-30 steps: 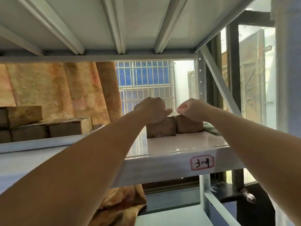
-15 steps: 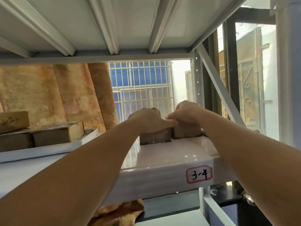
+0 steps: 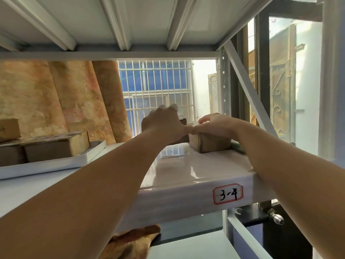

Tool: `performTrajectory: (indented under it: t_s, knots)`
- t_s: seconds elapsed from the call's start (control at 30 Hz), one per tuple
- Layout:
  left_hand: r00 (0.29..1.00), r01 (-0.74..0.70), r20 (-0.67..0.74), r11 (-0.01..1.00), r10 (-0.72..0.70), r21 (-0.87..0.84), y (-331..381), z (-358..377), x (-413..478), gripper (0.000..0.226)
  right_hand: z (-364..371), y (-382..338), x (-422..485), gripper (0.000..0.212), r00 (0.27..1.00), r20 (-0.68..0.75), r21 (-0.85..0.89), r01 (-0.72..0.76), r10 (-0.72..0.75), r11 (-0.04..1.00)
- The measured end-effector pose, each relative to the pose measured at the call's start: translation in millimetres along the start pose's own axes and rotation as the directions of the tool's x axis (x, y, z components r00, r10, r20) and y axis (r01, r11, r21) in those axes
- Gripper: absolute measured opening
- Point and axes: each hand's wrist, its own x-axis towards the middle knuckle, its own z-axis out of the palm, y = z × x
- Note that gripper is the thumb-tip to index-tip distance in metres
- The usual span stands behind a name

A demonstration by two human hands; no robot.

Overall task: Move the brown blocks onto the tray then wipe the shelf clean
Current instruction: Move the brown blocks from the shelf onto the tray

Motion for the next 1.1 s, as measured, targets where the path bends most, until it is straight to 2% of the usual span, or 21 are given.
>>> performTrajectory:
  t_s: [0.13, 0.27, 0.43, 0.53, 0.7, 0.83, 0.9, 1.03, 1.1]
  knots:
    - [0.999, 0.015, -0.039, 0.997, -0.018, -0.072, -7.3, 0.5, 1.6, 0.066, 0.4, 2.1, -0.9, 0.044, 0.986, -0.163, 0.066, -0.021, 0.031, 0.998]
    - [0.995, 0.066, -0.067, 0.991, -0.074, -0.112, -6.2, -2.1, -0.1, 0.075, -1.9, 5.6, 0.1, 0.031, 0.952, -0.302, 0.23, 0.02, 0.052, 0.973]
    - [0.965, -0.013, -0.256, 0.969, -0.052, -0.248, 2.8, -6.2, -2.5, 0.074, -0.5, 6.8, 0.0, 0.043, 0.948, -0.314, 0.202, 0.012, 0.053, 0.979]
    - [0.953, -0.054, -0.3, 0.962, -0.031, -0.269, 7.5, -5.9, -4.2, 0.074, 1.7, 6.7, 3.2, 0.046, 0.943, -0.323, 0.198, -0.01, 0.075, 0.98]
    - [0.964, -0.044, -0.265, 0.958, -0.034, -0.285, 6.0, -5.2, -3.0, 0.067, 3.0, 7.5, 4.3, 0.05, 0.935, -0.351, 0.205, 0.025, 0.05, 0.978]
    - [0.976, 0.012, -0.19, 0.905, -0.102, -0.426, 2.7, -5.3, 1.7, 0.053, 3.0, 5.0, 1.8, 0.062, 0.939, -0.343, 0.133, 0.027, 0.02, 0.991]
    - [0.981, 0.052, -0.141, 0.886, -0.131, -0.46, 1.1, -4.7, 2.2, 0.046, 3.2, 3.7, 0.0, 0.06, 0.943, -0.333, 0.1, 0.031, 0.004, 0.994]
    - [0.983, 0.14, -0.048, 0.888, -0.178, -0.437, -3.7, -5.7, 1.6, 0.049, 3.6, 3.5, -2.2, 0.05, 0.947, -0.322, 0.052, 0.021, -0.003, 0.998]
    - [0.978, 0.137, -0.097, 0.921, -0.184, -0.366, -5.2, -8.2, 0.7, 0.051, 3.6, 4.0, -2.4, 0.049, 0.94, -0.341, 0.061, 0.02, 0.002, 0.998]
